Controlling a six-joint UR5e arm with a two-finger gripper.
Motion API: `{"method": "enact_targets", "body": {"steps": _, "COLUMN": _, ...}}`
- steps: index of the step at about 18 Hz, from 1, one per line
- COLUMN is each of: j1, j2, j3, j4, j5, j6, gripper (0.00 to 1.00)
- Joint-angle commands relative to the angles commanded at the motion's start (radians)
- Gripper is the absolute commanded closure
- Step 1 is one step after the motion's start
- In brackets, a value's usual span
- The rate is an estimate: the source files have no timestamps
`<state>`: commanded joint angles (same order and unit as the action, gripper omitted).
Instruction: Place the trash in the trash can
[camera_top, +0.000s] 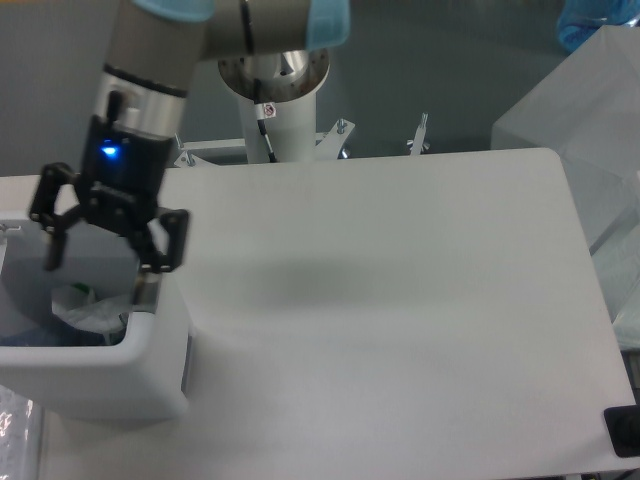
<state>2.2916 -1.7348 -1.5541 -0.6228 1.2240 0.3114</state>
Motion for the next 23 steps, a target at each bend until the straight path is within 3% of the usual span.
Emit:
{"method": "enact_targets", "body": {"steps": 5, "j1": 0.133, "j2": -0.078, "j3": 0.110, "j4": -0.014, "j5": 0.071, "j6": 0.061, "gripper": 0.00}}
{"method": "enact_targets", "body": {"steps": 7, "j1": 0.163, "j2": -0.089, "j3": 0.129, "j4": -0.018, "j5": 0.118, "j6": 0.164, "gripper": 0.00}}
{"method": "enact_targets", "body": {"steps": 10, "j1": 0.199, "j2": -0.085, "j3": 0.126, "j4": -0.070, "j5": 0.212, "j6": 0.351, "gripper": 0.00}}
{"method": "enact_targets", "body": {"steps": 14, "j1": 0.267, "j2": -0.080, "j3": 0.123, "j4": -0.175, "j5": 0.212, "j6": 0.547, "gripper": 0.00}}
{"method": "enact_targets", "body": {"steps": 16, "j1": 0.285, "j2": -0.078, "j3": 0.121, "j4": -0.199, "j5": 0.212, "j6": 0.641, "gripper": 0.00}}
{"method": "enact_targets", "body": {"steps": 23, "j1": 0.296, "j2": -0.060, "j3": 0.117, "j4": -0.233, "j5": 0.212, "j6": 0.667, "gripper": 0.00}}
